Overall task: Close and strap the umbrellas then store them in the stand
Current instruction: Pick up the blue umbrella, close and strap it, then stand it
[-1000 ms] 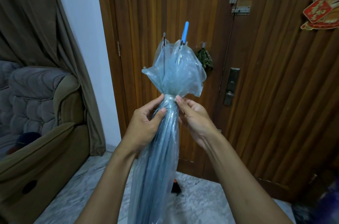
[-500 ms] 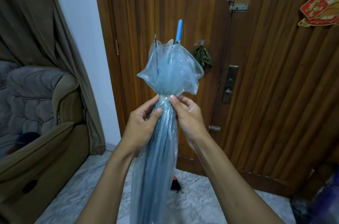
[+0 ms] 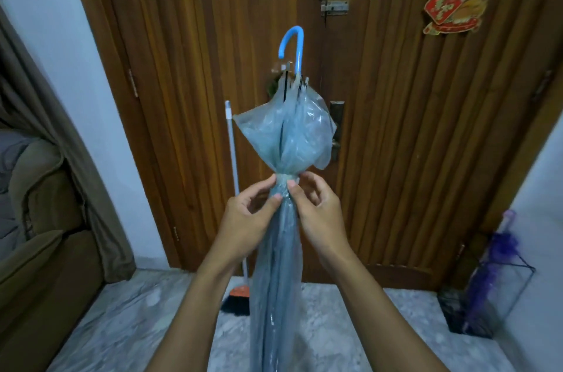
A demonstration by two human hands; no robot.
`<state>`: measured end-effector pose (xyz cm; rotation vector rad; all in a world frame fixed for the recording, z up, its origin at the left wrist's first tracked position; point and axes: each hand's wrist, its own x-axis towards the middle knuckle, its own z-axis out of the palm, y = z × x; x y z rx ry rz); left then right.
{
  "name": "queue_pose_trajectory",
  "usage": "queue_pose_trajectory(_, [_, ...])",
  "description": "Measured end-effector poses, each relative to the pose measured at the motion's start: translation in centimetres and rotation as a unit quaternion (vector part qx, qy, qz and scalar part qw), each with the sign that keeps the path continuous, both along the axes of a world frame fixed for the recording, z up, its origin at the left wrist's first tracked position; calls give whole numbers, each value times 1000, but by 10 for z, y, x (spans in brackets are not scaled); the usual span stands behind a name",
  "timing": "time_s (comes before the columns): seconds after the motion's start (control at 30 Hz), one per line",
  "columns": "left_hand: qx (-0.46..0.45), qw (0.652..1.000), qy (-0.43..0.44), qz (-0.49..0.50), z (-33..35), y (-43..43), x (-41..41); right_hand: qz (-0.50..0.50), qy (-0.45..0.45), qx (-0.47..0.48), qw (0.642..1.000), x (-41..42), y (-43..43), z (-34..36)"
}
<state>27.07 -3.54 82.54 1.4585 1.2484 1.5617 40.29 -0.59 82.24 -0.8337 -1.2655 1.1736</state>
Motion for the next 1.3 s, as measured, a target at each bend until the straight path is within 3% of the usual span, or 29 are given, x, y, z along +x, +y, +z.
queue_pose_trajectory(0.17, [-49, 991, -26, -120, -2, 42, 66, -72, 6, -1, 997, 80, 22, 1])
queue_pose_trajectory(0.27, [-111, 968, -58, -219, -6, 61, 128, -111, 8, -1, 994, 138, 32, 2])
queue_pose_trajectory(0.37, [-112, 951, -60, -284, -14, 86, 194, -171, -40, 18, 984, 203, 42, 2])
queue_pose_trajectory(0.57, [-110, 942, -62, -312, -28, 138, 337, -289, -200, 22, 936, 341, 63, -7])
queue_pose_trajectory(0.73, [-61, 955, -2, -291, -41, 169, 441, -346, -148, -13, 926, 426, 88, -13])
queue_pose_trajectory(0.87, [-57, 937, 34, -343, -48, 195, 493, -419, -154, -31, 894, 479, 118, -21])
queue_pose_trajectory(0.97, [-64, 926, 30, -371, -55, 222, 521, -423, -159, -43, 891, 510, 150, -31])
queue_pose_trajectory(1.3, [-121, 895, 19, -428, -78, 408, 602, -447, -172, -40, 877, 599, 316, -55])
